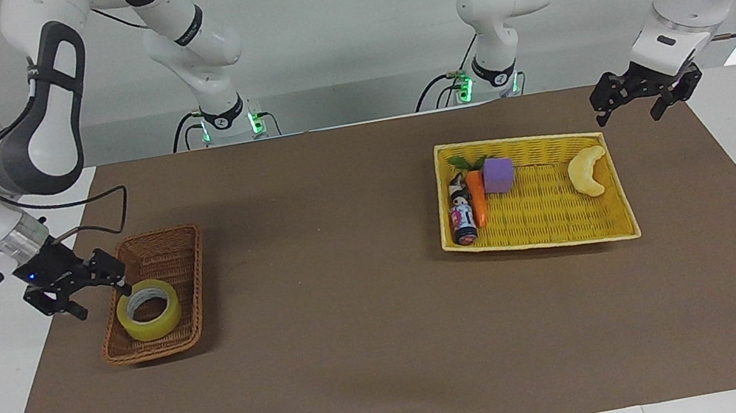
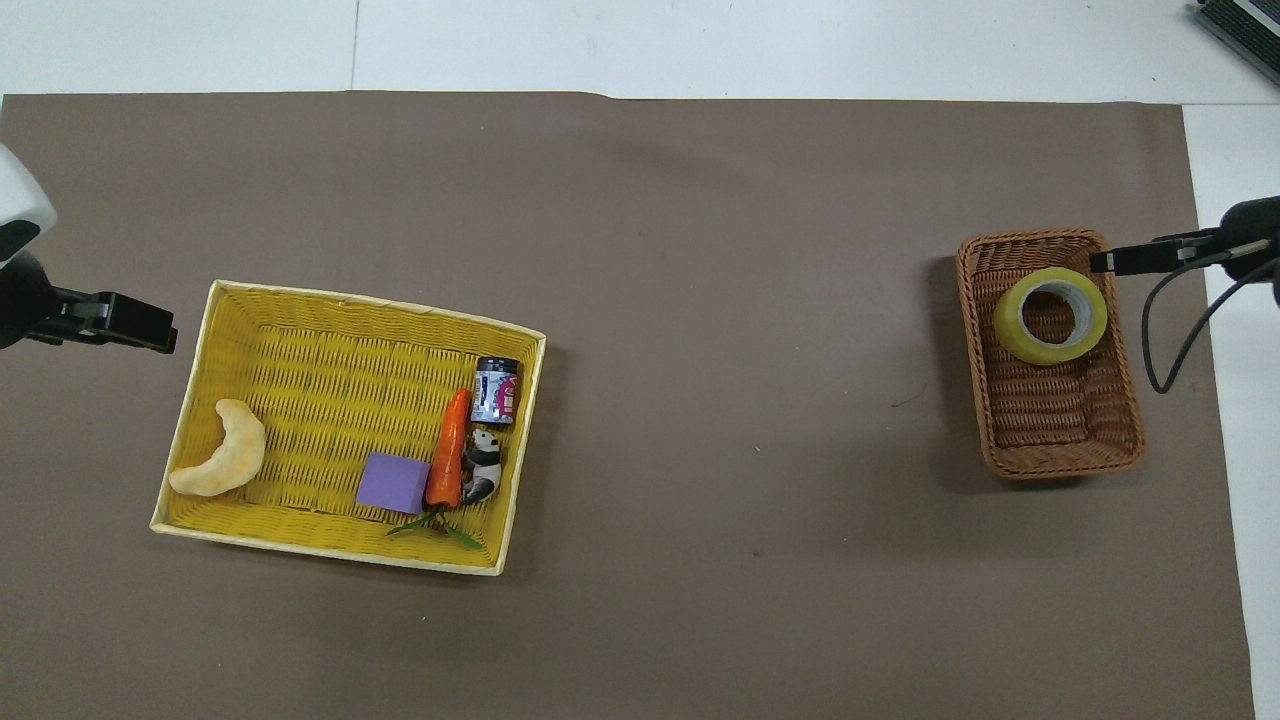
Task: Move tape to another basket
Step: 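Lower the tape into the basket and open the right gripper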
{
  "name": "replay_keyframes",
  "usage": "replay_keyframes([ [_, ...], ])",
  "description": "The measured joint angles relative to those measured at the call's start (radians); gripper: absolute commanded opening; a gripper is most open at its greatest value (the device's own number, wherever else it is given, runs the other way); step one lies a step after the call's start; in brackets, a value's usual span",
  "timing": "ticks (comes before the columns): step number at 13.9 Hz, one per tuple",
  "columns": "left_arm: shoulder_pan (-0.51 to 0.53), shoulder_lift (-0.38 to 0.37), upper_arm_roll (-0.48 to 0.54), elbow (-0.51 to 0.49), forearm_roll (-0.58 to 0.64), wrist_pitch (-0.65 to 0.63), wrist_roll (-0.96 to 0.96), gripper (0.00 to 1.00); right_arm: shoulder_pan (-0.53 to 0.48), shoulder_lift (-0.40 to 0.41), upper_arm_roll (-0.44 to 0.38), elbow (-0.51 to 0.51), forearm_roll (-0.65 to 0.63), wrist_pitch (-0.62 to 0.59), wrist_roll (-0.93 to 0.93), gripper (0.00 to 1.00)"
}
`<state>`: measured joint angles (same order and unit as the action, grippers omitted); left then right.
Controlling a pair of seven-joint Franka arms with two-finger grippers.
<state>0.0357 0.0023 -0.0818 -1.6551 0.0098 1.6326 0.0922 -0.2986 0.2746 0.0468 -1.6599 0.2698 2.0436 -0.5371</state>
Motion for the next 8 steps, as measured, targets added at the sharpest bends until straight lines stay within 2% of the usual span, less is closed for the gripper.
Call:
replay_keyframes([
  [5, 0.0, 0.0, 0.0, 0.0, 0.0, 0.0, 0.0, 1.0, 0.067, -0.116, 0.0, -0.041, -0.137, -0.069, 0.242, 1.0],
  [8, 0.0, 0.0, 0.0, 0.0, 0.0, 0.0, 0.0, 1.0, 0.161, -0.187, 0.003, -0.06, -0.199, -0.145, 0.447, 1.0],
])
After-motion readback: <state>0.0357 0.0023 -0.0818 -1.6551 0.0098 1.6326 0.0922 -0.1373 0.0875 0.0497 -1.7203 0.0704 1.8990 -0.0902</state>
